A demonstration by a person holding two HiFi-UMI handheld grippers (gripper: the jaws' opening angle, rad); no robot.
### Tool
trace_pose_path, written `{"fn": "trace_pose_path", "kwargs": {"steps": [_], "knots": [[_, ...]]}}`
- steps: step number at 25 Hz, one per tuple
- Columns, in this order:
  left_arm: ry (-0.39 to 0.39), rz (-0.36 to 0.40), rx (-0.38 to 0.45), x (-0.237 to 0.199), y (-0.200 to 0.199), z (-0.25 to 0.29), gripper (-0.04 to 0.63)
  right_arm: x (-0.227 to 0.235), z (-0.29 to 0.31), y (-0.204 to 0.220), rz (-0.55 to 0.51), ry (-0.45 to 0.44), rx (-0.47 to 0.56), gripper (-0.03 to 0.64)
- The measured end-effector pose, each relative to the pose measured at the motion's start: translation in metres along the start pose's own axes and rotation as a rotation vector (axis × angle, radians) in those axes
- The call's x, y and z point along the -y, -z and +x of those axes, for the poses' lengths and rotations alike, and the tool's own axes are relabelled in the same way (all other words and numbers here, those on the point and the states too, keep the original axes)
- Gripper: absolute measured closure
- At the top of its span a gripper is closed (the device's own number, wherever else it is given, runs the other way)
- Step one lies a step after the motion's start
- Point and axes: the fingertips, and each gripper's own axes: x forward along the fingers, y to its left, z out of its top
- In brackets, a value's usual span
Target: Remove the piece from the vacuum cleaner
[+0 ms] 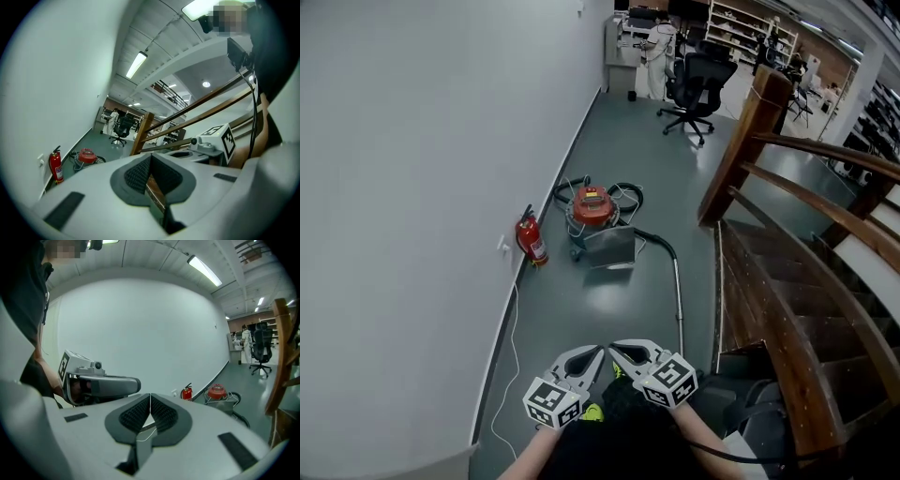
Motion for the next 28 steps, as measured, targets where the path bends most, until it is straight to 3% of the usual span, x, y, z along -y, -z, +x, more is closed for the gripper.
{"fn": "trace_pose_path", "kwargs": {"steps": [18,28], "knots": [[-0.066,-0.023,-0.021,-0.069,-0.038,0.118,0.586,0.123,0.035,-0.041,0.007,-0.086,-0.026,0.601],[-0.082,0.018,-0.077,-0.09,-0.047,0.168,0.586,0.177,0.04,-0.056,0.013,-0.132,-0.023,0.601]]}}
